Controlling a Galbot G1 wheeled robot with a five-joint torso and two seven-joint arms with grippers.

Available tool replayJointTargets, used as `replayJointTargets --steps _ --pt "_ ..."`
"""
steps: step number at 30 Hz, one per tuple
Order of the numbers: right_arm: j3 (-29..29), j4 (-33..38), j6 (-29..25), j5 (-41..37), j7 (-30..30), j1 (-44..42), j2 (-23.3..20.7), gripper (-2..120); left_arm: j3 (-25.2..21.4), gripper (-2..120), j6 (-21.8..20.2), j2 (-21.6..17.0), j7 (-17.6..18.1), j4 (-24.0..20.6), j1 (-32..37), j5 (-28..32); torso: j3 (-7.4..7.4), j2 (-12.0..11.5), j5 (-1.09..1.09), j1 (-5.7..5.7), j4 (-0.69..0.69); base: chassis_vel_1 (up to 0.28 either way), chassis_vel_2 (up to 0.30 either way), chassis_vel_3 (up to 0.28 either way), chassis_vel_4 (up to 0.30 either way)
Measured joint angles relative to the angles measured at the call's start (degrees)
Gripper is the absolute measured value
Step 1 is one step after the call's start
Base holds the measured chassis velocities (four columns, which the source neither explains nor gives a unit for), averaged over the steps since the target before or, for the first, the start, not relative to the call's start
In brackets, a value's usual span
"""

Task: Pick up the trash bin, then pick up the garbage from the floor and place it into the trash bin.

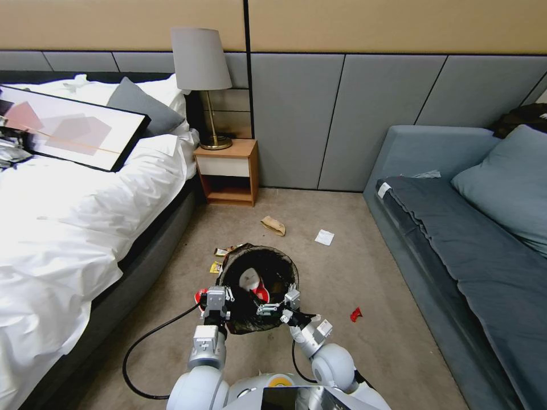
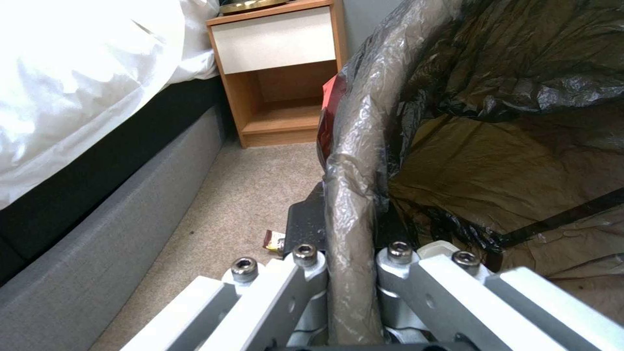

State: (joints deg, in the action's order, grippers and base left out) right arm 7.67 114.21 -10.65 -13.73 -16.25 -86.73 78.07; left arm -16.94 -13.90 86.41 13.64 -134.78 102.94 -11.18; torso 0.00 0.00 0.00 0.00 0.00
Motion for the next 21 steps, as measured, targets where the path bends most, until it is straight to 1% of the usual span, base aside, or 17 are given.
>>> replayJointTargets --steps 3,4,6,7,9,11,12,14,15,16,17,18,19,21 --pt "0.2 5.0 -0.7 1.7 0.7 -1.4 0.3 111 -0.1 1 0.0 0.0 0.1 0.3 0.0 0.0 0.0 0.0 0.0 0.0 0.0 0.0 0.0 0.0 0.0" --pt "0.2 5.0 -0.7 1.7 0.7 -1.4 0.3 111 -0.1 1 0.0 0.0 0.1 0.3 0.0 0.0 0.0 0.0 0.0 0.0 0.0 0.0 0.0 0.0 0.0" --pt "1.0 8.6 -1.3 3.6 1.4 -2.7 1.0 106 -0.1 1 0.0 0.0 0.1 0.4 -0.1 0.1 0.0 0.0 0.0 0.0 0.0 0.0 0.0 0.0 0.0" --pt "1.0 8.6 -1.3 3.6 1.4 -2.7 1.0 106 -0.1 1 0.0 0.0 0.1 0.4 -0.1 0.1 0.0 0.0 0.0 0.0 0.0 0.0 0.0 0.0 0.0" --pt "2.7 11.4 -1.9 6.2 2.7 -4.2 2.0 101 -0.2 1 0.0 0.1 0.1 0.5 -0.1 0.1 0.0 0.0 0.0 0.0 0.0 0.0 0.0 0.0 0.0" --pt "5.5 14.2 -2.0 9.6 5.9 -6.3 3.2 100 -0.5 1 0.1 0.2 0.1 0.5 -0.1 0.2 0.0 0.0 0.0 0.0 0.0 0.0 0.0 0.0 0.0" --pt "5.5 14.2 -2.0 9.6 5.9 -6.3 3.2 100 -0.5 1 0.1 0.2 0.1 0.5 -0.1 0.2 0.0 0.0 0.0 0.0 0.0 0.0 0.0 0.0 0.0" --pt "8.3 16.5 -1.0 13.4 10.7 -8.7 4.6 100 -0.6 1 0.1 0.2 0.2 0.6 -0.1 0.2 0.0 0.0 0.0 0.0 0.0 0.0 0.0 0.0 0.0" --pt "8.9 17.1 -0.5 14.5 12.1 -9.3 5.0 100 -0.6 1 0.1 0.3 0.2 0.6 -0.1 0.2 0.0 0.0 0.0 0.0 0.0 0.0 0.0 0.0 0.0" --pt "8.9 17.1 -0.5 14.5 12.1 -9.3 5.0 100 -0.6 1 0.1 0.3 0.2 0.6 -0.1 0.2 0.0 0.0 0.0 0.0 0.0 0.0 0.0 0.0 0.0" --pt "10.5 19.1 1.4 16.9 16.6 -11.3 6.3 100 -0.6 1 0.2 0.4 0.2 0.7 -0.2 0.2 0.0 0.0 -0.01 0.0 -0.03 0.0 0.0 0.0 0.0" --pt "11.9 21.3 3.8 18.2 21.4 -13.6 8.1 100 -0.5 1 0.2 0.5 0.2 0.8 -0.3 0.2 0.0 0.0 0.0 0.0 -0.01 0.0 0.0 0.0 0.0" --pt "11.9 21.3 3.8 18.2 21.4 -13.6 8.1 100 -0.5 1 0.2 0.5 0.2 0.8 -0.3 0.2 0.0 0.0 0.0 0.0 -0.01 0.0 0.0 0.0 0.0" --pt "13.3 22.1 3.8 20.9 23.4 -15.2 10.3 100 -0.5 1 0.2 0.5 0.3 0.8 -0.3 0.2 0.0 0.0 0.0 0.0 0.0 0.0 0.0 0.0 0.0"
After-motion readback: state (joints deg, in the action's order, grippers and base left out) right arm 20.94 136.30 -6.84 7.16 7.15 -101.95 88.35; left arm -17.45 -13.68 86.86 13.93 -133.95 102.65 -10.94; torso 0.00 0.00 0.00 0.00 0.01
